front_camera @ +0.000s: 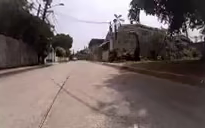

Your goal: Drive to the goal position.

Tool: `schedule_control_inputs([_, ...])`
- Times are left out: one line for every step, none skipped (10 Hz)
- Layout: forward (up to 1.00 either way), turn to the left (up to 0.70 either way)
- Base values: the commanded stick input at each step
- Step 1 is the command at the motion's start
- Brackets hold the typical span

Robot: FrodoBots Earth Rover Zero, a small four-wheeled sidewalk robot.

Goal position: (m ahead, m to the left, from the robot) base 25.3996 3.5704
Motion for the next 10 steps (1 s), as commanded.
schedule_control_inputs([1.0, 0.0])
schedule_control_inputs([1.0, 0.0])
schedule_control_inputs([1.0, 0.0])
schedule_control_inputs([1.0, 0.0])
schedule_control_inputs([1.0, 0.0])
schedule_control_inputs([1.0, 0.0])
schedule_control_inputs([1.0, 0.0])
schedule_control_inputs([1.0, 0.0])
schedule_control_inputs([1.0, 0.0])
schedule_control_inputs([1.0, 0.0])
